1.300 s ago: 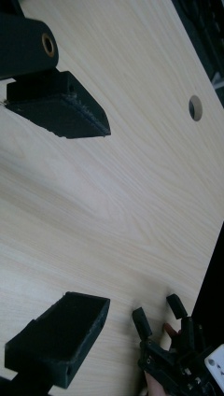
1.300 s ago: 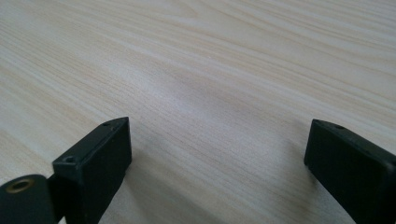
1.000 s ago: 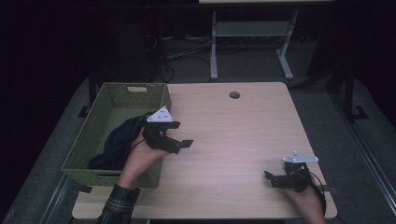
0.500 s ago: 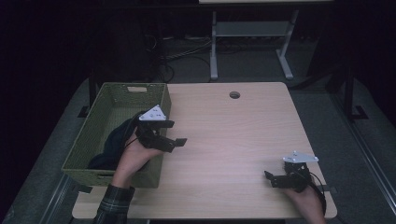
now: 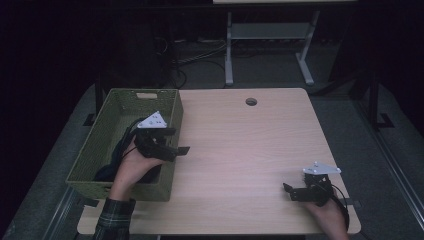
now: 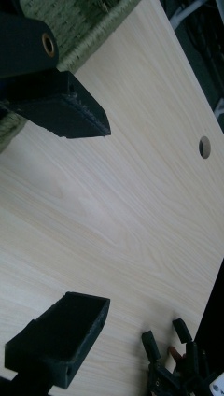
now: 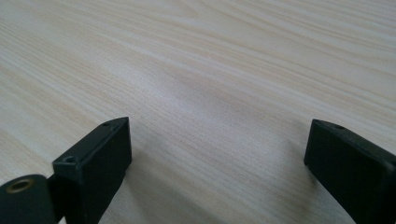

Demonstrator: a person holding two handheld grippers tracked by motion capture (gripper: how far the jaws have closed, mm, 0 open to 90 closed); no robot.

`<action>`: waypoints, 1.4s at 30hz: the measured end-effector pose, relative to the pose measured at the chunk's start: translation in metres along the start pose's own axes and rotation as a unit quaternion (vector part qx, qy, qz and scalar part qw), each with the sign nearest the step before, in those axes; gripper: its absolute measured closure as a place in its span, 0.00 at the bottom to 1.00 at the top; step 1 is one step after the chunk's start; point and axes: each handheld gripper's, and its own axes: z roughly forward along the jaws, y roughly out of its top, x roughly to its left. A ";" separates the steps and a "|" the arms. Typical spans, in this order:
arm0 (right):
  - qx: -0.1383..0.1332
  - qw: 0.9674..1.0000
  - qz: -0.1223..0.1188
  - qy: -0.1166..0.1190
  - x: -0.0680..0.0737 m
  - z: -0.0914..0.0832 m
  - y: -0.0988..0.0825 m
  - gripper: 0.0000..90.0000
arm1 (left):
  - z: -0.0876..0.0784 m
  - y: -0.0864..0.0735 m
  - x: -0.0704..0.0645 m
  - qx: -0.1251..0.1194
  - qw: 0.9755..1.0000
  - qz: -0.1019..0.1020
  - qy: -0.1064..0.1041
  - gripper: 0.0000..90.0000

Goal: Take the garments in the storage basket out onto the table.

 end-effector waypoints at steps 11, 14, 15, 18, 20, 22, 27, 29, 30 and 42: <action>0.000 1.000 0.000 0.000 0.000 0.000 0.000 0.08 | -0.009 -0.004 0.007 0.000 1.000 -0.003 0.007 0.16; 0.000 1.000 -0.001 0.000 0.000 0.000 0.000 0.08 | -0.013 -0.006 0.009 0.000 1.000 -0.006 0.011 0.16; 0.000 1.000 0.000 0.000 0.000 0.000 0.000 0.08 | -0.015 -0.006 0.010 -0.001 1.000 -0.006 0.012 0.16; 0.000 1.000 -0.001 0.000 0.000 0.000 0.000 0.08 | -0.020 -0.008 0.014 -0.003 1.000 -0.009 0.019 0.16; 0.000 1.000 0.000 0.000 0.000 0.000 0.000 0.08 | -0.023 -0.010 0.016 -0.004 1.000 -0.012 0.022 0.16; 0.000 1.000 0.001 0.000 0.000 0.000 0.000 0.08 | -0.025 -0.011 0.018 -0.001 1.000 -0.012 0.028 0.16; -0.001 1.000 0.000 0.000 0.000 0.000 0.000 0.08 | -0.031 -0.014 0.022 -0.003 0.999 -0.016 0.035 0.16; 0.000 1.000 0.001 -0.001 0.000 0.000 0.000 0.08 | -0.033 -0.016 0.024 -0.003 0.999 -0.018 0.038 0.16; 0.000 1.000 0.000 -0.001 0.000 0.000 0.000 0.08 | -0.035 -0.017 0.025 -0.003 0.999 -0.019 0.040 0.16; 0.000 1.000 0.000 0.000 0.000 0.000 0.000 0.08 | -0.050 -0.026 0.040 -0.003 0.998 -0.031 0.061 0.16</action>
